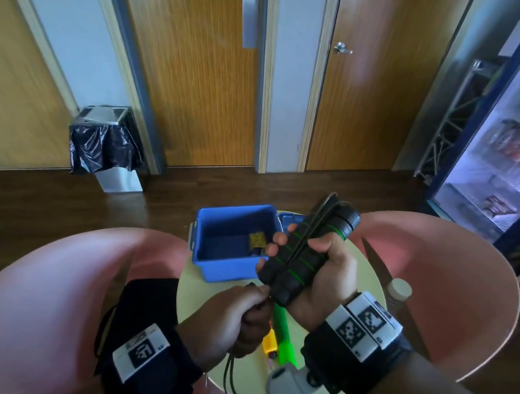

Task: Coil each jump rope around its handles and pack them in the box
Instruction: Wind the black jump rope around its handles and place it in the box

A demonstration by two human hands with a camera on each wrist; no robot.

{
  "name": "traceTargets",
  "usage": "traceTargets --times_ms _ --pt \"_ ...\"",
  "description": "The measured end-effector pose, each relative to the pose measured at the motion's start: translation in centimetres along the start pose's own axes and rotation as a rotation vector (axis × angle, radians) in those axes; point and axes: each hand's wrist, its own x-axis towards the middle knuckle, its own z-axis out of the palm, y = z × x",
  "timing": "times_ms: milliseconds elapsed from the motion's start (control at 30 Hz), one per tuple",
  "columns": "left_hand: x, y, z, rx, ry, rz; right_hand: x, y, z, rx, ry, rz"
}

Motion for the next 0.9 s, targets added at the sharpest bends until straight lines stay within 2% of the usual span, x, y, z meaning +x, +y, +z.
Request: traceTargets --times_ms 133,267,400,500,567,700,833,900 --pt "1.5 0.3 1.0 0.018 -0.005 0.023 0.1 -1.8 -0.2 0.001 -0.029 -0.002" --pt "3.8 0.7 3.0 0.142 0.102 0.033 0.7 -4.2 -0.6 -0.005 -0.018 -0.001" --pt "5.3 0.4 5.4 0.266 0.188 0.233 1.5 -7.3 -1.3 -0.024 0.032 -0.006" --pt "6.5 0.6 7.4 0.190 0.340 0.325 2.0 -9.4 -2.3 -0.042 0.033 -0.031" --pt "7.6 0.7 9.1 0.242 0.409 0.412 2.1 -10.1 -3.2 -0.036 0.029 -0.022" --pt "10.3 0.1 11.9 0.355 0.548 0.525 1.5 -10.9 -4.7 -0.068 0.051 0.062" --pt "11.5 -1.7 13.0 0.564 0.574 0.523 0.8 -12.5 -6.3 -0.243 0.141 0.215" --pt "11.4 -2.3 13.1 0.606 0.600 0.513 0.7 -13.0 -7.3 -0.342 0.137 0.272"
